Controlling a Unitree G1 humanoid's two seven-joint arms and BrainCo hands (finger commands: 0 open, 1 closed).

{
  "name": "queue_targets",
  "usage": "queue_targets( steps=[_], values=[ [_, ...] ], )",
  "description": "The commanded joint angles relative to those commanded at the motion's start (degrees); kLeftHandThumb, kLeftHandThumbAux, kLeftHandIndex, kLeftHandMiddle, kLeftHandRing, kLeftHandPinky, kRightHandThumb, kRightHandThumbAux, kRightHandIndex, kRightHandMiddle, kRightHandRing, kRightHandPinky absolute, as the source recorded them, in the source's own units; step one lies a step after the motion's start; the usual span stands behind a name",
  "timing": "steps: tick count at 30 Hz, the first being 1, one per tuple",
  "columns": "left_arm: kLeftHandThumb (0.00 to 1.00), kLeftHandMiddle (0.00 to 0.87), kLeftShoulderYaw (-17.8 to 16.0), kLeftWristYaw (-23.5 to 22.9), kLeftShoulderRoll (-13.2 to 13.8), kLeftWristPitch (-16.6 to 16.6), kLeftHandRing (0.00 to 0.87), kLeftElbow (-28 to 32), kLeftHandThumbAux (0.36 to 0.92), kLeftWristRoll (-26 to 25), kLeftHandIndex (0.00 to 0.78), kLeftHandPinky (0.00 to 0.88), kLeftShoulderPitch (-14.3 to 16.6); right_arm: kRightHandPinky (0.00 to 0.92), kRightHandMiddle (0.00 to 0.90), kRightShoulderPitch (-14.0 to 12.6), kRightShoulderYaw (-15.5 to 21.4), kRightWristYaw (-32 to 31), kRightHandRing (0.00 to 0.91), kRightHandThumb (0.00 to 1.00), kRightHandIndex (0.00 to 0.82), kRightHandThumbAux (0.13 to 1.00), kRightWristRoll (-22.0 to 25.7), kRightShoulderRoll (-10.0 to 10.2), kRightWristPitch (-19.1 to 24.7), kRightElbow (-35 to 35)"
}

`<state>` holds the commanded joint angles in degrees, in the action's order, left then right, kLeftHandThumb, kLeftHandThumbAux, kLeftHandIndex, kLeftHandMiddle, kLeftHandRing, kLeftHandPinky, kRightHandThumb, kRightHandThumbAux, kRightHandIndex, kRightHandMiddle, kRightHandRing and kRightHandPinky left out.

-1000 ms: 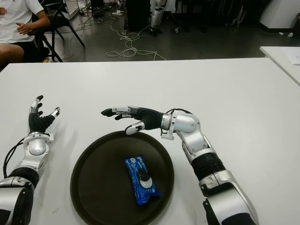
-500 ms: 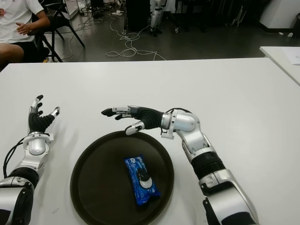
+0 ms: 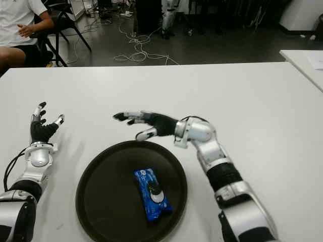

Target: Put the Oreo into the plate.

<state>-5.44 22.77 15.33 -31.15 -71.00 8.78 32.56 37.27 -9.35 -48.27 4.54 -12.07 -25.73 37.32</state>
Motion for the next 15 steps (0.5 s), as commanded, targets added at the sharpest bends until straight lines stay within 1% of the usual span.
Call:
queue_targets(
  steps=[3, 5, 7, 9, 11, 12, 13, 15],
  values=[
    [0.000, 0.072, 0.0, 0.0, 0.0, -0.1, 0.050, 0.0, 0.743, 0.0, 0.054, 0.030, -0.1, 0.000, 0.006, 0.9, 1.3, 3.8, 0.000, 0.000, 0.000, 0.452, -1.9, -0.7, -2.6, 4.3],
    [0.000, 0.068, 0.1, 0.1, -0.1, -0.2, 0.046, 0.1, 0.744, 0.1, 0.053, 0.026, -0.2, 0.000, 0.006, 1.2, 3.2, 9.1, 0.000, 0.000, 0.000, 0.463, -2.6, -1.2, -1.9, 4.0],
    [0.000, 0.064, 0.1, 0.2, -0.1, -0.3, 0.043, 0.2, 0.752, 0.1, 0.052, 0.022, -0.2, 0.000, 0.005, 2.6, 4.6, 13.6, 0.000, 0.000, 0.000, 0.480, -3.7, -1.6, -2.8, 8.0],
    [0.000, 0.063, 0.1, 0.2, -0.1, -0.4, 0.043, 0.2, 0.762, 0.1, 0.051, 0.021, -0.2, 0.000, 0.005, 5.1, 5.3, 17.7, 0.000, 0.000, 0.001, 0.497, -5.2, -2.5, -4.1, 15.5],
    [0.000, 0.065, 0.1, 0.3, -0.1, -0.3, 0.045, 0.3, 0.771, 0.1, 0.050, 0.022, -0.2, 0.000, 0.005, 7.0, 5.5, 22.0, 0.000, 0.000, 0.005, 0.515, -6.9, -3.5, -4.4, 20.6],
    [0.000, 0.066, 0.1, 0.3, -0.1, -0.3, 0.046, 0.3, 0.774, 0.1, 0.050, 0.022, -0.2, 0.000, 0.005, 7.4, 5.5, 23.0, 0.000, 0.000, 0.008, 0.524, -7.3, -3.7, -4.6, 21.7],
    [0.000, 0.067, 0.0, 0.3, -0.2, -0.3, 0.046, 0.3, 0.777, 0.0, 0.050, 0.022, -0.2, 0.000, 0.006, 8.1, 6.1, 26.3, 0.000, 0.000, 0.012, 0.534, -7.8, -4.2, -4.4, 24.9],
    [0.000, 0.069, 0.0, 0.2, -0.3, -0.4, 0.047, 0.3, 0.779, -0.1, 0.051, 0.022, -0.2, 0.000, 0.009, 9.0, 6.9, 30.2, 0.000, 0.000, 0.018, 0.548, -8.4, -4.6, -4.5, 29.0]
  ],
)
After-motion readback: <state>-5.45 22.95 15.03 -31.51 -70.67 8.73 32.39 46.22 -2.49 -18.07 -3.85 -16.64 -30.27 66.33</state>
